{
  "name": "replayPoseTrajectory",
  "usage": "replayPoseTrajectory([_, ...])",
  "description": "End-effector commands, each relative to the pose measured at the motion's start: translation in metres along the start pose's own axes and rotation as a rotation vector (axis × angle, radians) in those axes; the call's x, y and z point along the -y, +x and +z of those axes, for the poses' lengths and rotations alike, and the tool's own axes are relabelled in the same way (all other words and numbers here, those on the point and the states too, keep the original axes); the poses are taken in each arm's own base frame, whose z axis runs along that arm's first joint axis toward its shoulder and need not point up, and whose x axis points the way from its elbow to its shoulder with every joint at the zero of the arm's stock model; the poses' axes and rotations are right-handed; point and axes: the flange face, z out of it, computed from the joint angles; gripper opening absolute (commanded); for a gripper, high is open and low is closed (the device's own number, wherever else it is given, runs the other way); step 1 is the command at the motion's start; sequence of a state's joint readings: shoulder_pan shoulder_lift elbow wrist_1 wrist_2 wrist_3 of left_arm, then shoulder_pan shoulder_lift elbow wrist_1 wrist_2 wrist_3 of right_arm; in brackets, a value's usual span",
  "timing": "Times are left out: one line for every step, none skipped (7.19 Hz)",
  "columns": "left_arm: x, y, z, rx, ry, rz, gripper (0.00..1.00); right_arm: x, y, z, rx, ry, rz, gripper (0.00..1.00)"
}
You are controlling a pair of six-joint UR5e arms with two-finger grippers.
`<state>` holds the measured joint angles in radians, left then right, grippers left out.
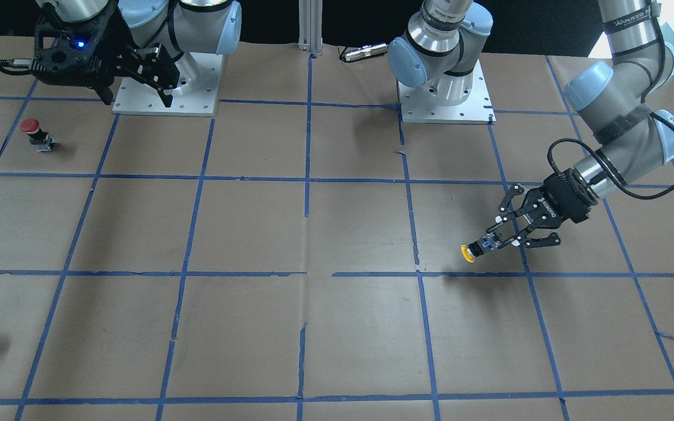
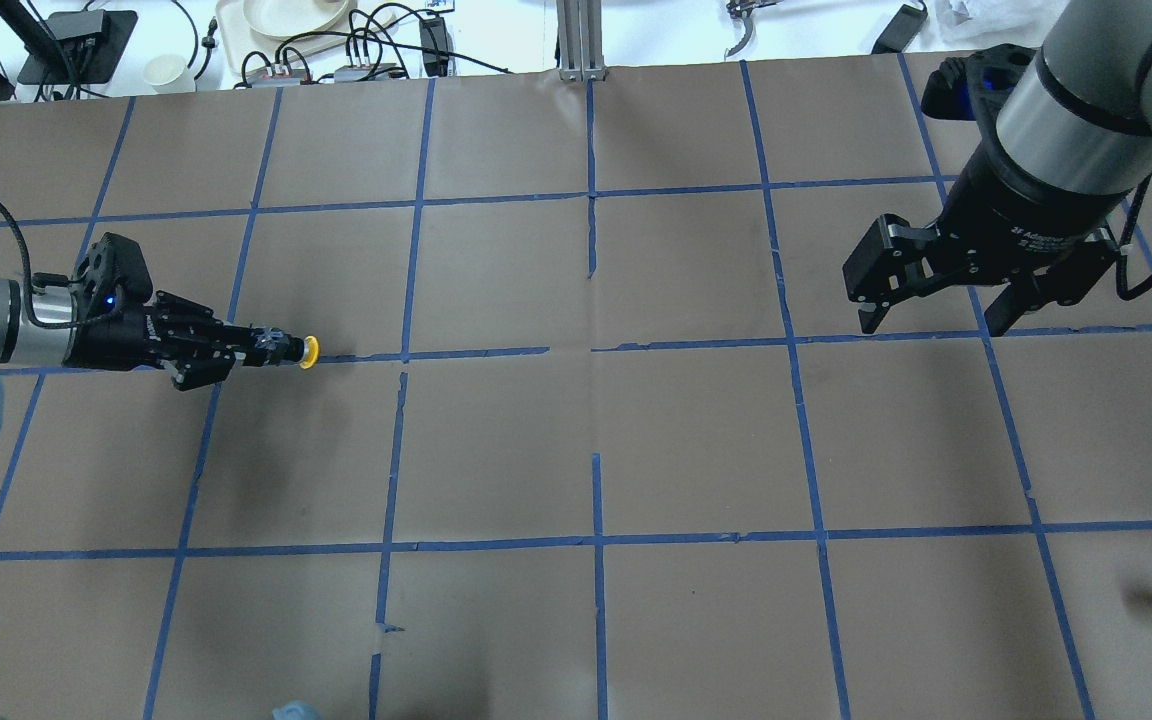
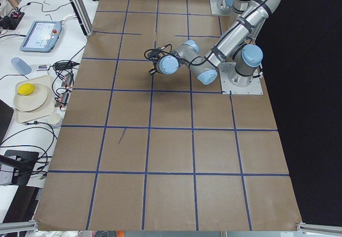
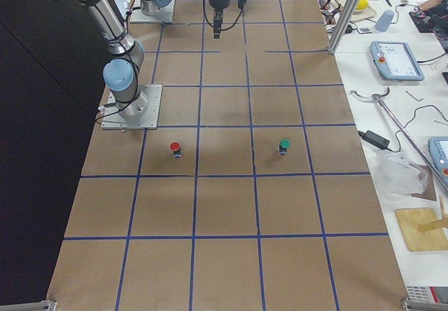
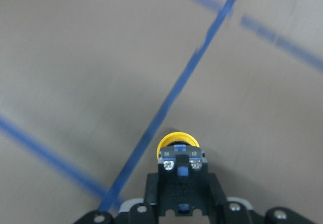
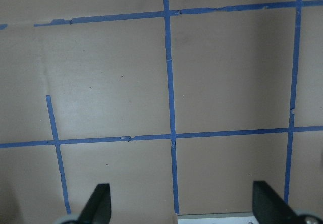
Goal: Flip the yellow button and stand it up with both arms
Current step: 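Lift the yellow button and swing it toward the right gripper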
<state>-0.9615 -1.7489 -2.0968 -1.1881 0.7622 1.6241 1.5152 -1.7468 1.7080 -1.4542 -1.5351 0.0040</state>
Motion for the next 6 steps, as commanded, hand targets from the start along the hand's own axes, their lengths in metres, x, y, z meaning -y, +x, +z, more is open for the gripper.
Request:
replayPoseTrajectory([0.033,0.021,0.046,-0.151,0.330,-0.161,0.02,0.001,0.000,0.006,0.016,-0.010,0.115,1.00])
replayPoseTrajectory([0.054,0.040,0.070,-0.232,0.426,-0.281,0.02,0.005,-0.001,0.007,0.047,-0.020,0.200,1.00])
replayPoseTrajectory([0.077,0.078,0.109,-0.358,0.550,-0.382,0.02,0.016,0.000,0.007,0.133,-0.039,0.276,1.00])
replayPoseTrajectory([0.097,0.111,0.136,-0.473,0.686,-0.472,0.03,0.023,0.003,-0.002,0.267,-0.043,0.356,1.00])
replayPoseTrajectory([0.112,0.140,0.161,-0.562,0.733,-0.504,0.03,0.033,0.005,-0.009,0.403,-0.058,0.425,1.00])
replayPoseTrajectory([0.127,0.167,0.180,-0.638,0.747,-0.515,0.03,0.037,0.007,-0.011,0.475,-0.079,0.488,1.00])
